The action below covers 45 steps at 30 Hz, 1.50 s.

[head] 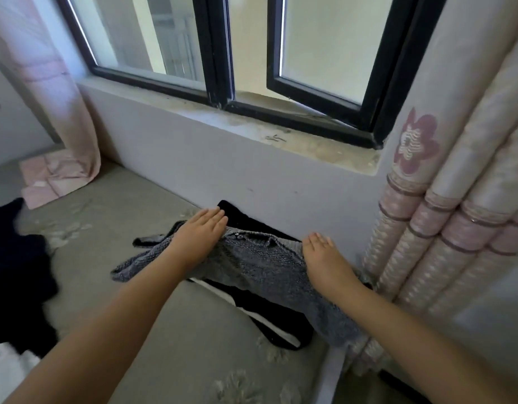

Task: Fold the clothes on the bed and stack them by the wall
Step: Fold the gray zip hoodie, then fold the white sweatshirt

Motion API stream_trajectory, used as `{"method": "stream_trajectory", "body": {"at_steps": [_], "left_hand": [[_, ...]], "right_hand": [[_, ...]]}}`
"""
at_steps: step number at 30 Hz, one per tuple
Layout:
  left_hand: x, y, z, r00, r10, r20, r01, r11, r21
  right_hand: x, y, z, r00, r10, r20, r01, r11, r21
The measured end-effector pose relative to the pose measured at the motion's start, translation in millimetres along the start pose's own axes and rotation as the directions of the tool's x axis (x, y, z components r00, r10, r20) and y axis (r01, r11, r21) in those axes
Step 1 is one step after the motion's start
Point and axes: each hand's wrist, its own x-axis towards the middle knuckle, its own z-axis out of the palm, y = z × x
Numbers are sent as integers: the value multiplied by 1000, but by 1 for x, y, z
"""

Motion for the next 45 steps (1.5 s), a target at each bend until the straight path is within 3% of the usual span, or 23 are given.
{"method": "stream_trajectory", "body": {"at_steps": [4,6,8,10,11,13,14,16,19,21,26,28,30,32,36,39,45], "left_hand": [[70,-42,7,1000,-22,11,22,999,-37],[104,-57,16,981,42,-188,-52,998,-46],[121,-63,34,957,119,-265,-124,992,-3],[125,-62,71,992,56,-116,-62,997,-51],[124,-60,96,999,41,23,-39,997,-69],[119,-43,140,973,37,230,-8,992,-127],[114,-29,158,945,55,323,-9,990,-140],[102,2,187,862,117,493,-6,975,-220],[82,45,215,768,163,620,70,940,-334],[72,64,226,749,158,644,129,918,-376],[48,87,238,787,55,615,254,879,-404],[34,98,237,777,-40,628,376,830,-412],[16,108,232,749,-114,652,495,751,-437],[-6,116,223,722,-173,670,571,696,-436],[-81,113,195,612,-377,695,750,556,-359],[-149,110,167,497,-505,706,849,450,-276],[-282,124,126,202,-689,696,974,219,-66]], "right_hand": [[69,18,-23,999,23,-32,-23,1000,14],[100,23,-23,997,57,-58,-54,998,40],[120,20,-6,987,4,-164,-7,1000,-13],[127,12,24,982,-23,-188,16,999,-37],[128,4,45,982,-48,-183,44,999,-24],[131,-16,94,996,-61,58,59,998,26],[131,-21,123,965,-50,259,35,997,63],[128,-28,172,836,-14,549,-36,996,80],[120,-28,222,694,41,719,-163,981,102],[118,-25,234,667,33,744,-150,984,91],[115,-18,234,706,13,708,-69,996,51],[109,-24,226,766,-10,642,7,1000,7],[108,-36,216,828,-112,550,119,993,23],[114,-55,204,824,-241,513,223,970,99],[119,-117,183,773,-467,429,431,883,185],[101,-179,162,694,-639,332,600,768,225],[29,-284,124,388,-893,230,838,445,316]]}}
